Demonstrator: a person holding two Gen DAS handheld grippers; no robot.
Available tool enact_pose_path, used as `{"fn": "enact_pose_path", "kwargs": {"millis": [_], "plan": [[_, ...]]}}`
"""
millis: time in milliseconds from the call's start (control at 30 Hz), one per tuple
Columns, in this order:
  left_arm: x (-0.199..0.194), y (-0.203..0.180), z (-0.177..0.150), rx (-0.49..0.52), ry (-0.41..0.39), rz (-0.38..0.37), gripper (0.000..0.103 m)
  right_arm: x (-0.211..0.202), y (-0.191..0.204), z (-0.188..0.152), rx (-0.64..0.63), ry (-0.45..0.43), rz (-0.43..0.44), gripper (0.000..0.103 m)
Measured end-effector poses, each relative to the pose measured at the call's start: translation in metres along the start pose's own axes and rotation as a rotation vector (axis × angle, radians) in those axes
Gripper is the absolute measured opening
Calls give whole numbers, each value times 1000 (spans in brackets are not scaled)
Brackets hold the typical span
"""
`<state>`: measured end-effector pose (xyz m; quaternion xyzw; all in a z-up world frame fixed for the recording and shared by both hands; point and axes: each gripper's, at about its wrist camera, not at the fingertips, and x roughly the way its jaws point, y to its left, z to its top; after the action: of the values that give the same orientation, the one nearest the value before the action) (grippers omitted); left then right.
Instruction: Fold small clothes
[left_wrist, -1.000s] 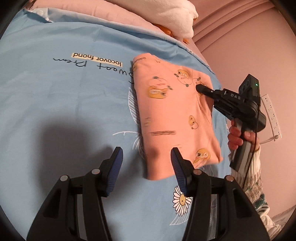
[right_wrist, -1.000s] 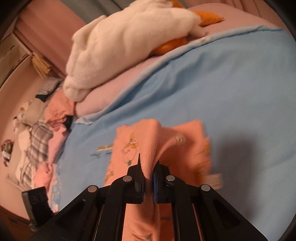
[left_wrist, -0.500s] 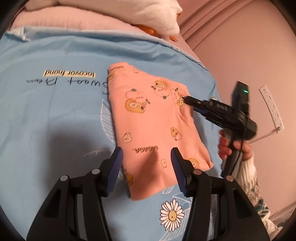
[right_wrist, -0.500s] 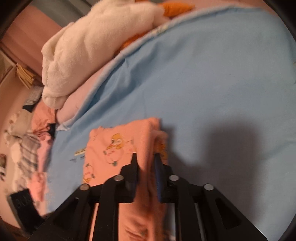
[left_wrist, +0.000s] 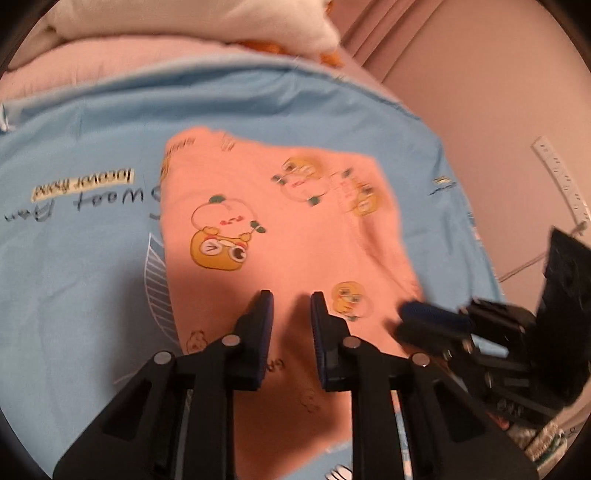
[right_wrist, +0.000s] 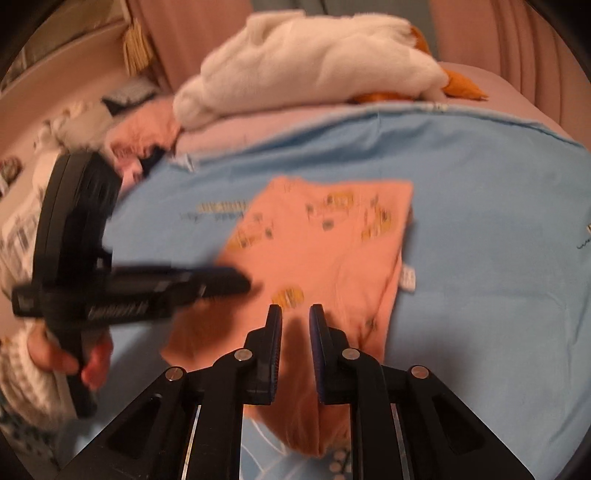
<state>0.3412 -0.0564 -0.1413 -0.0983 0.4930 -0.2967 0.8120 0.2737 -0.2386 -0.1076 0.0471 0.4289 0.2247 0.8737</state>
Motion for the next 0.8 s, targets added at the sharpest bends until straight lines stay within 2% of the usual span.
{"fn": "enact_pose_path", "kwargs": {"millis": [33, 100, 133, 233, 367, 500, 567, 633, 700, 800], "plan": [[6, 5, -1, -3, 8, 12, 7, 2, -2, -4, 0, 16, -10, 17], [8, 13, 0, -27, 7, -11, 6, 11, -8, -14, -1, 63, -32, 15], [7, 17, 0, -43, 10, -26, 4, 14, -10, -19, -2, 75, -40, 8], [-3, 20, 5, -54, 3, -36, 3, 13, -8, -31, -36, 62, -61, 6], [-13, 21, 25, -47, -54, -7, 7, -4, -8, -29, 5, 60, -41, 6], [-3, 26, 45, -66, -74, 29, 7, -24, 1, -18, -13, -30, 1, 6], [8, 30, 50, -79, -62, 45, 7, -23, 4, -14, -17, -43, 6, 6], [21, 33, 53, -85, -26, 67, 7, -14, 4, -13, -15, -28, -6, 6], [29, 33, 53, -74, -26, 66, 6, 0, -2, -19, 15, 19, -22, 6], [27, 32, 53, -69, -37, 66, 6, 10, -16, -27, 90, 33, 30, 6]]}}
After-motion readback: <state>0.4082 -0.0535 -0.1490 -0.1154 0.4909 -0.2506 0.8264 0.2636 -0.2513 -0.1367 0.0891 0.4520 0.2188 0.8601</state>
